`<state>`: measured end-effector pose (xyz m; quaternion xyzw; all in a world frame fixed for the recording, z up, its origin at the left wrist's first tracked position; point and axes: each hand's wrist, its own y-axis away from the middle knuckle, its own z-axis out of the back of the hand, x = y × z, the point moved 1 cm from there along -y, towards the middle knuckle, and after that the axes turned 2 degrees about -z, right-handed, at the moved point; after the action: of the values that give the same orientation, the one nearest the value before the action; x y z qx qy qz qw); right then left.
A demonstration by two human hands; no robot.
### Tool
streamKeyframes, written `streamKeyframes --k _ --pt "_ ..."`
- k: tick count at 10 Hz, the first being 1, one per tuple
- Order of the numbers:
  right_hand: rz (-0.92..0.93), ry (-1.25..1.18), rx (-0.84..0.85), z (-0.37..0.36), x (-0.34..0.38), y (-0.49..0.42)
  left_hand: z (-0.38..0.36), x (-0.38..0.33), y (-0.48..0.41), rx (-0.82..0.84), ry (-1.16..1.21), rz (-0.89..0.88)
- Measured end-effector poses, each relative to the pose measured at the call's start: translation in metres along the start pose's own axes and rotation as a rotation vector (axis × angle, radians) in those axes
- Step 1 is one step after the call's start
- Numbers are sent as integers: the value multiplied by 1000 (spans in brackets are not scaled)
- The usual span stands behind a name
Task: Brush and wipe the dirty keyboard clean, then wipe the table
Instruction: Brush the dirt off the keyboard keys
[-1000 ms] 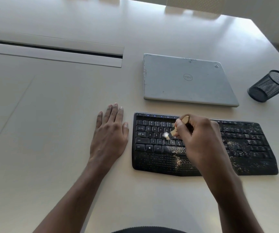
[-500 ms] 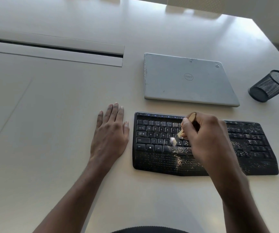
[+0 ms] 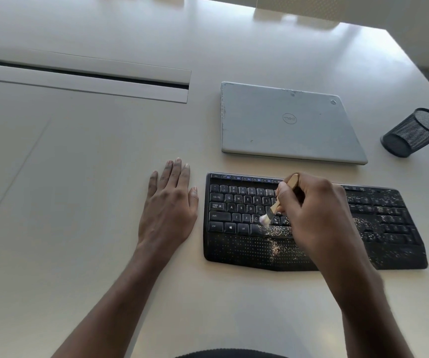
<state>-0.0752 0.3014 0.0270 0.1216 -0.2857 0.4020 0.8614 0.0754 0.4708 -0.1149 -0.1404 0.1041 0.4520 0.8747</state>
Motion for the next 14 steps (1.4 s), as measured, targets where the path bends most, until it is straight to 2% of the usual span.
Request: streamKeyframes --k 2,3,5,7,8,9,10,11,12,14 --pt "32 -5 -67 -4 0 -4 2 0 0 8 3 -1" --pt "16 15 3 -2 -3 -2 2 0 0 4 5 -2" --pt "96 -85 -10 -3 8 7 3 0 1 3 12 -1" --pt "70 3 94 -12 3 9 3 -1 0 6 21 -1" --pt "88 -58 4 -6 4 10 3 0 1 6 17 -1" --pt "90 -81 -9 -7 5 10 3 0 1 3 19 0" --pt "69 -21 77 -8 2 12 3 -1 1 3 21 1" --pt "62 -40 55 -3 0 14 3 -1 1 0 26 3" --pt "71 -60 -36 -1 -1 15 4 -1 0 1 25 4" --pt "42 -24 33 -1 -5 17 4 0 0 5 23 5"
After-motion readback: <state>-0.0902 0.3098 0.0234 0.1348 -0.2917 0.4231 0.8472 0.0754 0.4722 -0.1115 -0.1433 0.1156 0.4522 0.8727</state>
